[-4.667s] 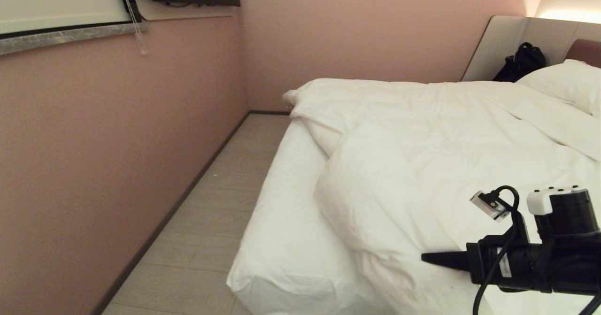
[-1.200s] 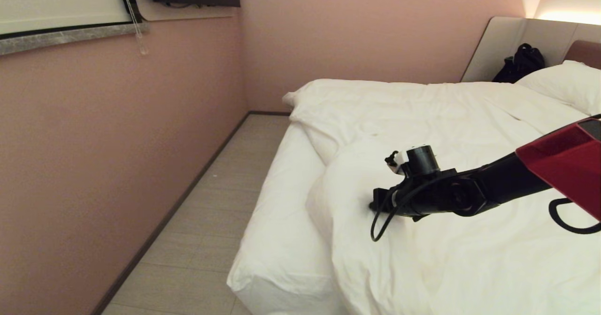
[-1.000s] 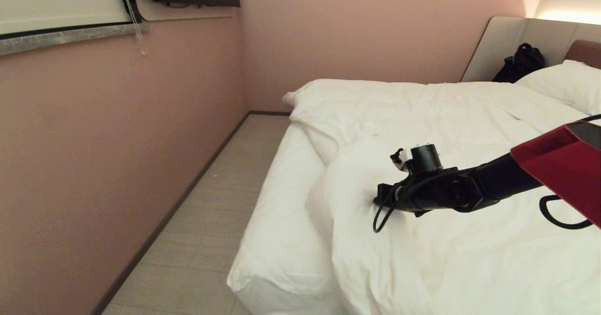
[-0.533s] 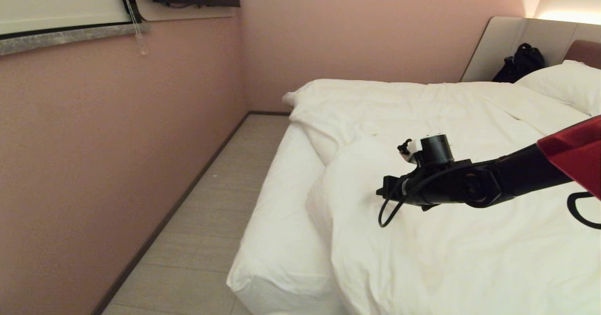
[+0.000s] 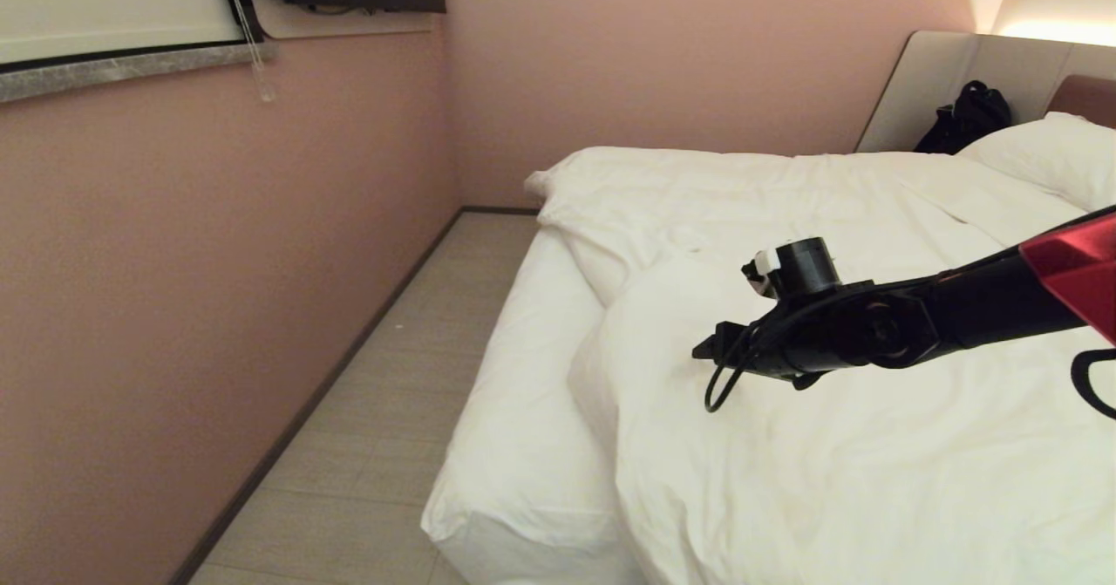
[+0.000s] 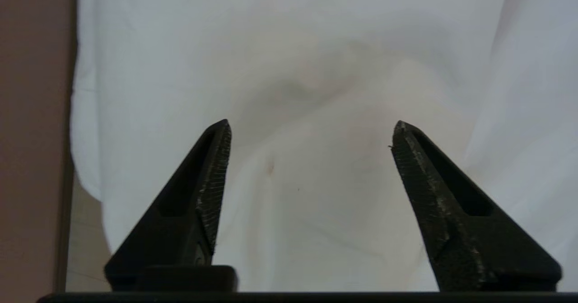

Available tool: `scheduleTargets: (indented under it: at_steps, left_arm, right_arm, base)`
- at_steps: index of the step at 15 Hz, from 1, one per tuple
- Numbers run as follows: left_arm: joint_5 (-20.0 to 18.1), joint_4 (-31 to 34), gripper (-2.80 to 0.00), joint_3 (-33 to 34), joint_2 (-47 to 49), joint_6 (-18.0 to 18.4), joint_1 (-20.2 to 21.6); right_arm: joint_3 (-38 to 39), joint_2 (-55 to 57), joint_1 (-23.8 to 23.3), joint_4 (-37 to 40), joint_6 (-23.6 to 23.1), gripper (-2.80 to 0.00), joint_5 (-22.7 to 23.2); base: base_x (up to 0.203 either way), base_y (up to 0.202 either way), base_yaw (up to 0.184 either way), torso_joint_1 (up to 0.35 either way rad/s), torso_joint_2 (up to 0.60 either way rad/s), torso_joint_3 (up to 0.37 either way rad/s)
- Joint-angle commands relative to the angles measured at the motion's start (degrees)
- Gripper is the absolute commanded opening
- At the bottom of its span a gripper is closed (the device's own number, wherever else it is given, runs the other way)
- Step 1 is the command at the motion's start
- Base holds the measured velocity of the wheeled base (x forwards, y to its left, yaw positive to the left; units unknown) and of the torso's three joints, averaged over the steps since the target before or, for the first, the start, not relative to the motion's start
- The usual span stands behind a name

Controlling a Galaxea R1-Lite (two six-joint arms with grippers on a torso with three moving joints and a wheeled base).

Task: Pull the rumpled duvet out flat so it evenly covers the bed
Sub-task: Flatten the corners of the folded blanket

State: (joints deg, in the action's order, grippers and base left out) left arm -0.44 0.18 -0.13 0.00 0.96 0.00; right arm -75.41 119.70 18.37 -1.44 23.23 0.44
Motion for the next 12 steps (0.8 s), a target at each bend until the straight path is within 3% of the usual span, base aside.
scheduleTargets:
  at_steps: [1,8,12]
  left_arm:
    - [0.0,0.0,-2.8,0.0,0.0,0.0,0.0]
    - [0.0,0.0,-2.8,0.0,0.0,0.0,0.0]
    - [0.0,0.0,-2.8,0.0,0.0,0.0,0.0]
  right_arm:
    - [-1.3,2.5,0.4,4.2,2.0,0.0,-1.8]
    - [-0.5,3.5,0.6,4.7,3.4,0.0,-1.1]
    - [-5.8,11.3,0.7,4.8,5.8,0.0,-1.0]
  base:
    - [0.0,0.0,0.0,0.0,0.0,0.0]
    - [0.0,0.0,0.0,0.0,0.0,0.0]
    - [0.0,0.0,0.0,0.0,0.0,0.0]
